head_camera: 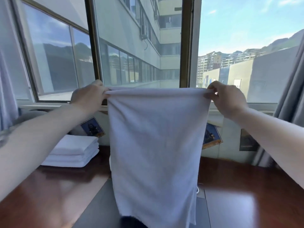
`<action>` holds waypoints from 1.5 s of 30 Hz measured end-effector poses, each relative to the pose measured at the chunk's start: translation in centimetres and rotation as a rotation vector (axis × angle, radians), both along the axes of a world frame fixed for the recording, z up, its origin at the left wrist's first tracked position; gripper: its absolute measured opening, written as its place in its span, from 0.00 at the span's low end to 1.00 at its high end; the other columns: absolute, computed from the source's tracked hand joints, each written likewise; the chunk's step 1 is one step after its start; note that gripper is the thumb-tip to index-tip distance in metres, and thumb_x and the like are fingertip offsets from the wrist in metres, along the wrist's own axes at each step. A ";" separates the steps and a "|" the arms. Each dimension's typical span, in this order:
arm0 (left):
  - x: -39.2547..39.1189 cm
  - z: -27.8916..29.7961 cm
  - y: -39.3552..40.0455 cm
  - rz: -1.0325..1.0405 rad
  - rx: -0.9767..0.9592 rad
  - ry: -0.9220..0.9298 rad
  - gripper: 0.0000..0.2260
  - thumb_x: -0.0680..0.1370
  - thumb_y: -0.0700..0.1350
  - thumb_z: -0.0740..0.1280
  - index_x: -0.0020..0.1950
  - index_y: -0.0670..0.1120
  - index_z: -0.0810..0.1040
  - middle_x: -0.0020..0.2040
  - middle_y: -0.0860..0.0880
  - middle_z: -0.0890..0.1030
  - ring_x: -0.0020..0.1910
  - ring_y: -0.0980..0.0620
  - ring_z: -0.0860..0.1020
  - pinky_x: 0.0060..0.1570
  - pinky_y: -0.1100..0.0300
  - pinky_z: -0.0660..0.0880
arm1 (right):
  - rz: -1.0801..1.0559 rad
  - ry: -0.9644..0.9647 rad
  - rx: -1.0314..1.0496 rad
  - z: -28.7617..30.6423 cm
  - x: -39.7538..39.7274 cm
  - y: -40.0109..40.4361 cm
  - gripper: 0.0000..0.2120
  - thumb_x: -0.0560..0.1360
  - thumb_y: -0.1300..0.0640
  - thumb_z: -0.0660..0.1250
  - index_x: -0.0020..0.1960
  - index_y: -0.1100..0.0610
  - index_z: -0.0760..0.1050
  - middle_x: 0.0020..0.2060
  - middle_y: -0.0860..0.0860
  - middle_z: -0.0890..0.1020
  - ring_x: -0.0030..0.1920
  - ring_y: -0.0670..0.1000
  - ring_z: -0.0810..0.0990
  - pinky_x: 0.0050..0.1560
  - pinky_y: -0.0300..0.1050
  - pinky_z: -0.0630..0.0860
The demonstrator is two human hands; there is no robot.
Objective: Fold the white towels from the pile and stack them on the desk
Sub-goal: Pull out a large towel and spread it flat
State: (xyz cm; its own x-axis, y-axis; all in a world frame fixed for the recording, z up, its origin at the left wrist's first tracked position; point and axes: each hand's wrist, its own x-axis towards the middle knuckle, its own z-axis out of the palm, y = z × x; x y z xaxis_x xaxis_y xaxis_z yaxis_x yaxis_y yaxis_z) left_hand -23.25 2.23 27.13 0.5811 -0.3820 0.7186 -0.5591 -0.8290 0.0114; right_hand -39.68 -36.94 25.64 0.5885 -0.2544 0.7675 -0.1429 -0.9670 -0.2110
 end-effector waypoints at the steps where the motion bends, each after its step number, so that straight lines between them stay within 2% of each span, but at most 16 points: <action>1: -0.2 0.4 -0.1 0.021 0.018 -0.023 0.10 0.84 0.46 0.59 0.55 0.52 0.80 0.51 0.48 0.73 0.46 0.45 0.74 0.36 0.54 0.64 | -0.011 -0.002 -0.003 0.6 0.0 0.2 0.10 0.80 0.50 0.63 0.58 0.54 0.75 0.48 0.57 0.83 0.47 0.61 0.78 0.39 0.46 0.66; 8: -1.4 3.7 -0.8 0.089 -0.115 -0.068 0.13 0.83 0.51 0.58 0.53 0.44 0.78 0.50 0.44 0.73 0.49 0.38 0.75 0.40 0.51 0.65 | -0.026 -0.102 0.032 4.0 -0.6 1.0 0.10 0.79 0.53 0.64 0.58 0.55 0.76 0.50 0.59 0.82 0.50 0.63 0.78 0.43 0.50 0.73; 11: -1.6 3.3 -0.8 -0.006 -0.047 0.096 0.12 0.82 0.47 0.59 0.53 0.42 0.79 0.52 0.43 0.77 0.51 0.40 0.75 0.44 0.50 0.69 | -0.038 -0.044 0.042 3.3 -0.6 1.1 0.10 0.80 0.53 0.63 0.57 0.56 0.75 0.50 0.61 0.81 0.49 0.63 0.78 0.42 0.49 0.71; 14: -1.4 1.6 -0.7 -0.095 -0.075 0.307 0.11 0.81 0.43 0.63 0.52 0.37 0.81 0.45 0.42 0.78 0.42 0.46 0.73 0.40 0.55 0.66 | 0.004 -0.035 0.139 1.5 -0.2 1.6 0.08 0.81 0.54 0.61 0.56 0.57 0.73 0.46 0.60 0.80 0.46 0.62 0.78 0.41 0.49 0.72; 16: -1.0 0.4 -0.5 -0.125 -0.192 0.417 0.11 0.79 0.42 0.67 0.49 0.33 0.81 0.40 0.42 0.75 0.37 0.48 0.71 0.38 0.56 0.67 | 0.004 -0.042 0.211 0.5 0.3 1.9 0.08 0.81 0.54 0.60 0.57 0.57 0.72 0.45 0.58 0.78 0.44 0.60 0.76 0.40 0.48 0.69; 19: -0.2 -1.4 -0.3 -0.290 -0.484 0.564 0.09 0.76 0.42 0.72 0.50 0.36 0.83 0.45 0.48 0.82 0.43 0.52 0.79 0.50 0.57 0.78 | 0.014 -0.099 0.340 -0.5 1.0 2.1 0.10 0.82 0.55 0.58 0.60 0.58 0.71 0.45 0.56 0.75 0.44 0.57 0.71 0.41 0.47 0.65; 22: -0.2 -2.3 -0.7 -0.426 -0.811 0.680 0.06 0.73 0.40 0.76 0.49 0.44 0.84 0.47 0.49 0.85 0.43 0.55 0.84 0.41 0.63 0.80 | 0.099 -0.148 0.515 -0.9 1.4 2.3 0.11 0.82 0.55 0.56 0.61 0.59 0.70 0.48 0.57 0.74 0.47 0.56 0.71 0.43 0.47 0.66; 25: -0.3 -2.5 -1.0 -0.486 -0.941 0.740 0.07 0.71 0.38 0.77 0.46 0.48 0.84 0.43 0.49 0.86 0.39 0.54 0.85 0.36 0.63 0.80 | 0.159 -0.186 0.663 -1.0 1.6 2.3 0.11 0.83 0.53 0.56 0.60 0.58 0.69 0.46 0.53 0.75 0.46 0.56 0.73 0.44 0.47 0.67; 27: -0.2 -2.3 -0.8 -0.533 -0.858 0.719 0.08 0.72 0.38 0.75 0.44 0.51 0.86 0.43 0.51 0.86 0.41 0.55 0.84 0.38 0.64 0.80 | 0.174 -0.222 0.731 -1.0 1.9 2.2 0.10 0.83 0.53 0.57 0.59 0.57 0.69 0.46 0.52 0.74 0.47 0.55 0.73 0.45 0.47 0.67; 30: -0.7 -1.8 -0.3 -0.475 -0.481 0.534 0.09 0.76 0.43 0.73 0.50 0.58 0.84 0.45 0.52 0.85 0.43 0.58 0.81 0.42 0.69 0.76 | 0.133 -0.225 0.701 -1.1 2.2 1.6 0.11 0.82 0.52 0.58 0.61 0.57 0.70 0.48 0.53 0.75 0.47 0.55 0.73 0.46 0.48 0.68; 33: -1.2 -1.0 0.2 -0.403 -0.273 0.427 0.09 0.75 0.47 0.74 0.52 0.60 0.82 0.44 0.43 0.81 0.43 0.48 0.78 0.43 0.62 0.70 | 0.103 -0.252 0.685 -1.1 2.4 1.2 0.12 0.82 0.53 0.58 0.61 0.58 0.71 0.48 0.52 0.75 0.47 0.56 0.73 0.46 0.48 0.68; 35: -1.7 -0.7 0.3 -0.420 -0.266 0.417 0.08 0.74 0.46 0.75 0.49 0.59 0.82 0.45 0.39 0.80 0.44 0.43 0.77 0.43 0.58 0.69 | 0.091 -0.276 0.680 -1.1 2.6 1.1 0.11 0.82 0.53 0.58 0.61 0.58 0.71 0.47 0.52 0.75 0.46 0.56 0.73 0.46 0.48 0.68; 39: -2.1 -0.7 0.5 -0.520 -0.317 0.439 0.09 0.74 0.46 0.74 0.48 0.59 0.77 0.40 0.38 0.77 0.39 0.44 0.73 0.44 0.55 0.69 | 0.030 -0.298 0.659 -0.7 2.8 1.4 0.12 0.82 0.52 0.58 0.61 0.57 0.72 0.46 0.51 0.75 0.45 0.56 0.73 0.46 0.47 0.68; 41: -1.9 -1.0 0.6 -0.536 -0.359 0.496 0.14 0.75 0.46 0.73 0.55 0.60 0.74 0.47 0.35 0.79 0.45 0.39 0.77 0.48 0.54 0.72 | 0.026 -0.298 0.678 -0.7 2.8 1.8 0.13 0.81 0.51 0.58 0.61 0.56 0.71 0.47 0.51 0.77 0.45 0.58 0.76 0.47 0.50 0.73; 42: -1.7 -1.3 0.6 -0.531 -0.372 0.536 0.14 0.76 0.46 0.73 0.59 0.58 0.75 0.52 0.37 0.81 0.50 0.42 0.79 0.51 0.56 0.73 | 0.043 -0.299 0.703 -0.7 2.9 2.1 0.12 0.82 0.51 0.58 0.61 0.56 0.71 0.49 0.53 0.78 0.46 0.60 0.79 0.49 0.54 0.76; 45: -0.9 -2.3 0.5 -0.525 -0.434 0.672 0.09 0.78 0.46 0.70 0.57 0.47 0.81 0.55 0.47 0.84 0.59 0.47 0.80 0.52 0.65 0.76 | 0.095 -0.310 0.764 -1.3 3.2 3.0 0.13 0.82 0.52 0.56 0.63 0.57 0.67 0.51 0.56 0.80 0.48 0.61 0.80 0.51 0.59 0.78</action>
